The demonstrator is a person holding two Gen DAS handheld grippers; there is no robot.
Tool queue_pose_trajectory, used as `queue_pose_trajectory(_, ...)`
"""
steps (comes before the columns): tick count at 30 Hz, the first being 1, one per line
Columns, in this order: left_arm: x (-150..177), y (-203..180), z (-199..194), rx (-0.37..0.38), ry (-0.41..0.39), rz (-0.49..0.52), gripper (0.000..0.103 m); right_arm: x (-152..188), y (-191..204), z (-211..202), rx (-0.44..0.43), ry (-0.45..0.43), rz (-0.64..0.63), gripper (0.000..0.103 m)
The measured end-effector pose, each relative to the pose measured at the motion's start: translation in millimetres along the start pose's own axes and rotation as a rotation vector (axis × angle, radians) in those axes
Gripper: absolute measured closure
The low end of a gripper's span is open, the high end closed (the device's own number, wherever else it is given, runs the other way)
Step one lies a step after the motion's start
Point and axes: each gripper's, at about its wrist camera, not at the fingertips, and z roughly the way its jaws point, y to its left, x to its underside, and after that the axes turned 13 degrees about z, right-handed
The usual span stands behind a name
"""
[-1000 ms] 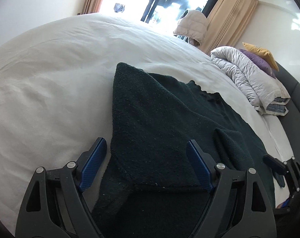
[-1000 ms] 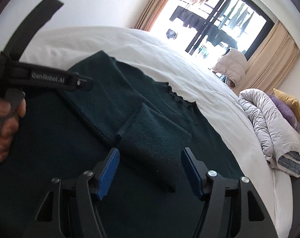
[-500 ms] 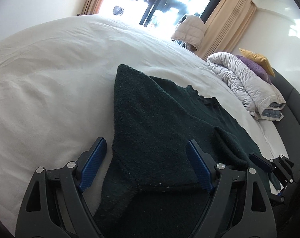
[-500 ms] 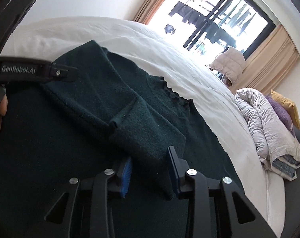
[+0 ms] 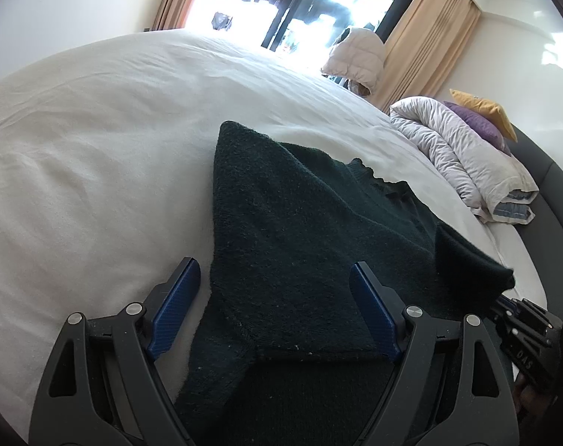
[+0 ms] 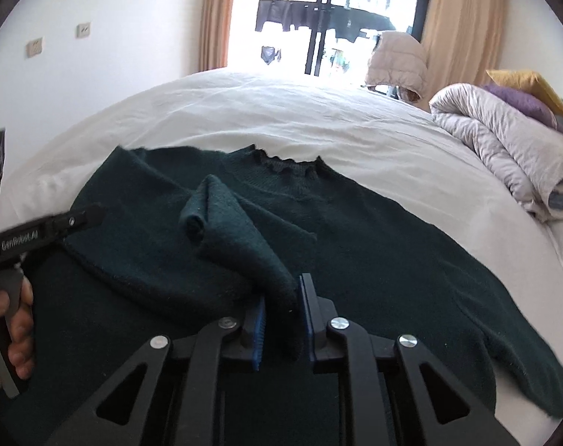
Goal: Fold small clothes
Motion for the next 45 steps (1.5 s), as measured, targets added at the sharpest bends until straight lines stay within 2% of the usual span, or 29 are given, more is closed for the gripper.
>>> queue_pose_trajectory(2,0,-1,1,-0.002,0.000,0.002,0.021,-6,-33,1,-0.014,-0.001,0.186,0.088)
queue_pose_trajectory(4,0,0,2,-0.002,0.000,0.004,0.021,-3,-70,4,0.012,0.016,0.371,0.088)
queue_pose_trajectory(6,-1,0,3,-0.003,0.000,0.005,0.021,7,-103,7,0.046,0.056,0.546,0.074)
queue_pose_trajectory(7,-1,0,3,-0.004,0.000,0.007,0.021,12,-112,8,0.075,0.073,0.600,0.057)
queue_pose_trajectory(8,-1,0,4,-0.005,0.001,0.008,0.021,17,-120,5,0.069,0.070,0.641,0.055)
queue_pose_trajectory(9,-1,0,5,-0.007,0.001,0.010,0.021,19,-124,1,0.047,0.060,0.660,0.055)
queue_pose_trajectory(13,-3,2,8,-0.010,0.001,0.014,0.021,15,-120,-11,0.048,0.015,0.659,0.040)
queue_pose_trajectory(18,-3,2,9,-0.014,0.003,0.018,0.021,10,-118,-12,-0.005,-0.012,0.639,0.040)
queue_pose_trajectory(21,-3,3,11,-0.016,0.003,0.020,0.021,5,-111,-1,-0.020,-0.017,0.577,0.040)
queue_pose_trajectory(22,-4,3,11,-0.017,0.003,0.021,0.021,6,-112,3,-0.025,-0.012,0.570,0.039)
queue_pose_trajectory(23,-4,4,12,-0.017,0.003,0.023,0.021,8,-117,12,-0.030,0.020,0.575,0.030)
queue_pose_trajectory(24,-4,4,13,-0.019,0.004,0.025,0.021,11,-124,22,-0.021,0.081,0.596,0.027)
queue_pose_trajectory(25,-4,4,13,-0.021,0.005,0.027,0.021,12,-130,20,-0.022,0.084,0.610,0.035)
queue_pose_trajectory(26,-4,4,14,-0.024,0.006,0.030,0.021,11,-135,12,-0.019,0.074,0.611,0.039)
queue_pose_trajectory(28,-5,5,16,-0.028,0.009,0.035,0.021,9,-151,-10,0.011,0.022,0.632,0.039)
queue_pose_trajectory(30,-6,5,17,-0.030,0.011,0.039,0.021,12,-184,-44,-0.010,-0.066,0.698,0.036)
queue_pose_trajectory(31,-7,5,17,-0.031,0.011,0.040,0.021,14,-204,-58,-0.006,-0.099,0.736,0.032)
queue_pose_trajectory(33,-7,6,18,-0.032,0.011,0.041,0.021,28,-260,-90,0.030,-0.158,0.854,0.032)
queue_pose_trajectory(37,-7,7,19,-0.037,0.014,0.047,0.021,84,-384,-143,0.072,-0.242,1.199,0.032)
queue_pose_trajectory(39,-8,8,19,-0.040,0.016,0.050,0.021,113,-428,-160,0.067,-0.276,1.334,0.032)
queue_pose_trajectory(41,-9,7,21,-0.046,0.019,0.056,0.021,137,-459,-168,0.075,-0.282,1.428,0.034)
queue_pose_trajectory(42,-10,7,21,-0.047,0.020,0.059,0.021,145,-469,-169,0.043,-0.289,1.459,0.040)
queue_pose_trajectory(43,-10,6,21,-0.049,0.021,0.061,0.021,150,-476,-168,0.020,-0.291,1.473,0.045)
queue_pose_trajectory(45,-10,7,22,-0.051,0.023,0.063,0.021,148,-481,-163,0.010,-0.303,1.467,0.046)
